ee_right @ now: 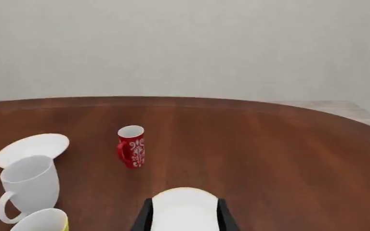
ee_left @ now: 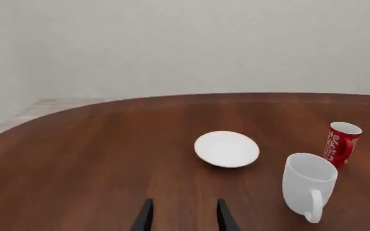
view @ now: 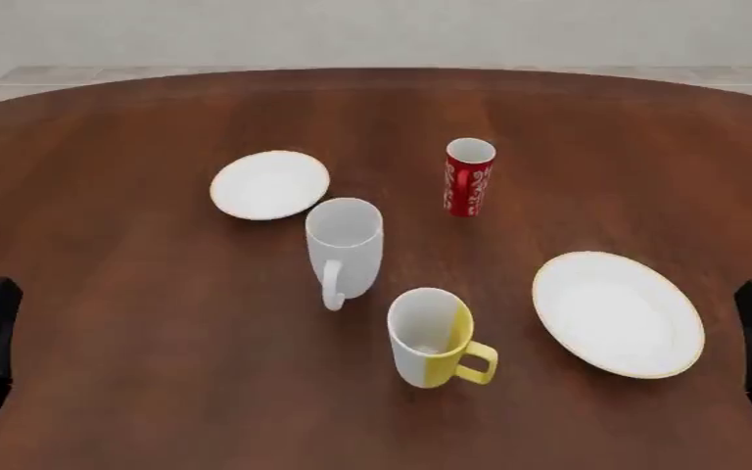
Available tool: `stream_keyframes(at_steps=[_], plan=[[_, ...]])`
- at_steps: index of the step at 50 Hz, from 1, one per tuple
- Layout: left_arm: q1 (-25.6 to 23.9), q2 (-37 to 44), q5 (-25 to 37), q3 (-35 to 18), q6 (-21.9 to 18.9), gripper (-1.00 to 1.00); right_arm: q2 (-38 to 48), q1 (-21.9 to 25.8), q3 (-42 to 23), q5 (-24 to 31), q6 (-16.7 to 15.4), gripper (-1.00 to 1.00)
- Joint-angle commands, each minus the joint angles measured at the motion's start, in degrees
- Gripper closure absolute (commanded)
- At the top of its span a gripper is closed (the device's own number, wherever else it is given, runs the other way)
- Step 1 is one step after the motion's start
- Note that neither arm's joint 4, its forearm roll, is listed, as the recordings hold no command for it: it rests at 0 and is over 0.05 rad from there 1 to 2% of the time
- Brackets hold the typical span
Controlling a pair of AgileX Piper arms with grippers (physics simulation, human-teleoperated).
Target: Put the white mug on the left plate.
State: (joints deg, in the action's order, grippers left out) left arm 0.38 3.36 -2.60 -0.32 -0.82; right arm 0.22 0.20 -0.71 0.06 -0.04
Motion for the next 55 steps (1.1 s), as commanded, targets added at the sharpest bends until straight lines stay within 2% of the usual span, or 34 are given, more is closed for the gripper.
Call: stream_keyframes(at_steps=[1, 6, 12, 16, 22, 28, 29, 31, 33, 40, 48, 51, 55], plan=[[0.58, -2.68, 1.70, -0.21, 0.94, -1.00, -0.07, 0.32, -3.69, 3.86, -0.02, -1.00], [0.37, -3.26, 1.50, -0.85, 0.34, -1.00, -0.02, 1.30, -3.48, 3.37, -0.54, -1.00], [0.26, -3.06, 1.07, -1.33, 0.36, -1.00, -0.18, 1.55, 0.12, -0.10, -0.56, -1.00], [-1.23, -3.15, 2.98, -3.21, 1.94, -1.00, -0.19, 1.51, 0.61, -0.59, -0.47, -1.00], [-3.31, -1.67, 4.11, -6.95, -0.94, -1.00, -0.20, 1.60, 0.70, -0.61, -0.06, -1.00], [-6.70, 2.10, 2.57, -8.60, -2.38, -1.00, -0.07, 1.74, 0.70, -0.27, 0.15, -1.00], [-8.28, 4.93, 0.67, -9.05, -3.22, -1.00, -0.05, 1.94, 0.70, -0.13, 0.18, -1.00], [-8.38, 7.18, -0.66, -9.57, -2.94, -1.00, -0.04, 1.99, 0.70, -0.10, 0.22, -1.00], [-9.98, 10.03, -1.84, -10.53, -4.75, -1.00, -0.03, 1.98, 0.70, -0.06, 0.25, -1.00], [-14.76, 15.49, -0.35, -17.49, -7.08, -1.00, -0.12, 1.68, 0.71, 0.36, 0.55, -1.00], [-18.67, 20.14, 0.71, -22.98, -7.27, -1.00, -0.13, 1.74, 0.71, 0.70, 0.45, -1.00], [-20.35, 22.36, 0.00, -23.88, -8.44, -1.00, -0.11, 1.77, 0.71, 0.67, 0.32, -1.00], [-22.20, 25.10, -0.18, -25.18, -7.97, -1.00, -0.10, 1.83, 0.71, 0.58, 0.22, -1.00]])
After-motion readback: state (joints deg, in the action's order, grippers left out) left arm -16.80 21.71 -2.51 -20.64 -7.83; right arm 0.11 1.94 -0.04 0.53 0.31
